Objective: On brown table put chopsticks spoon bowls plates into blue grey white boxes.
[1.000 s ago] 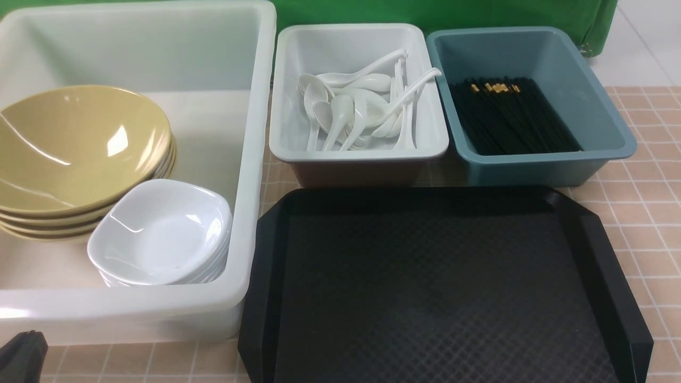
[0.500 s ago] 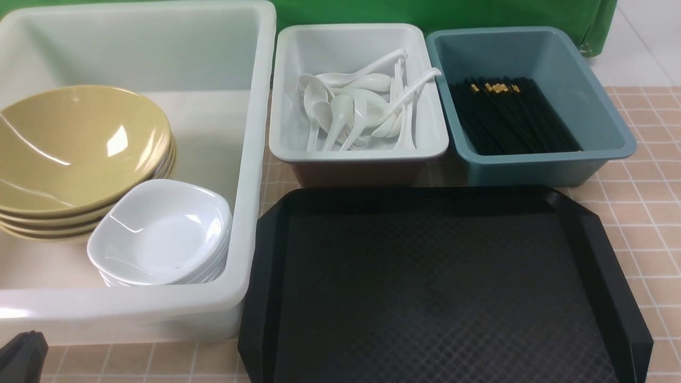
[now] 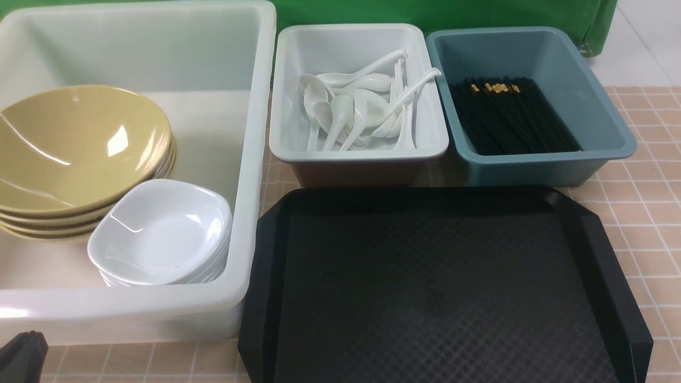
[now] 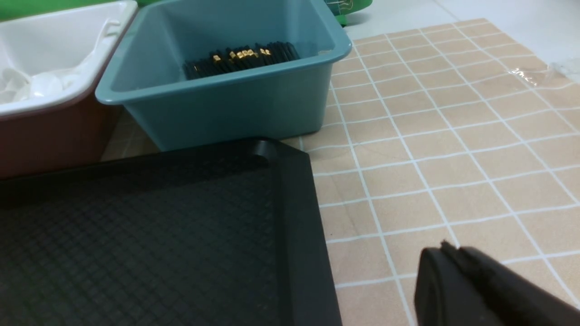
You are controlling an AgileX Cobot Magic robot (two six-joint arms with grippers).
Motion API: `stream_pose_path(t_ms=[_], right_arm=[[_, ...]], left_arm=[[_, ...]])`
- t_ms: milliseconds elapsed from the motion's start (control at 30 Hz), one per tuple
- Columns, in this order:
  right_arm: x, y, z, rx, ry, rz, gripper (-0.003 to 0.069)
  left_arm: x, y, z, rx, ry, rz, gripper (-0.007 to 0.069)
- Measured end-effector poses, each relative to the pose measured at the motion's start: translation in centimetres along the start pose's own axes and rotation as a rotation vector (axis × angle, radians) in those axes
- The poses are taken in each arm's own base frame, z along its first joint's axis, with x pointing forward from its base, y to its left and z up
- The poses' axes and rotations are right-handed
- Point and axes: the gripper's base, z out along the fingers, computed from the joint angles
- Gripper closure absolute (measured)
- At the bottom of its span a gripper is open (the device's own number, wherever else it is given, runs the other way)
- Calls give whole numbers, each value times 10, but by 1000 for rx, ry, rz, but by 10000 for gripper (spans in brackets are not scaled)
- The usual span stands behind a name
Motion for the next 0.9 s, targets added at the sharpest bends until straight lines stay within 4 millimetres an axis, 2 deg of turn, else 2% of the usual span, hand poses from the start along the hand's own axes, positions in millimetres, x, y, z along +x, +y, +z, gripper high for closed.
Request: stream_pose_path(t_ms=[900], right_arm=[[0, 0, 0, 0, 0, 0, 579]], left_arm=[[0, 0, 0, 0, 0, 0, 623]])
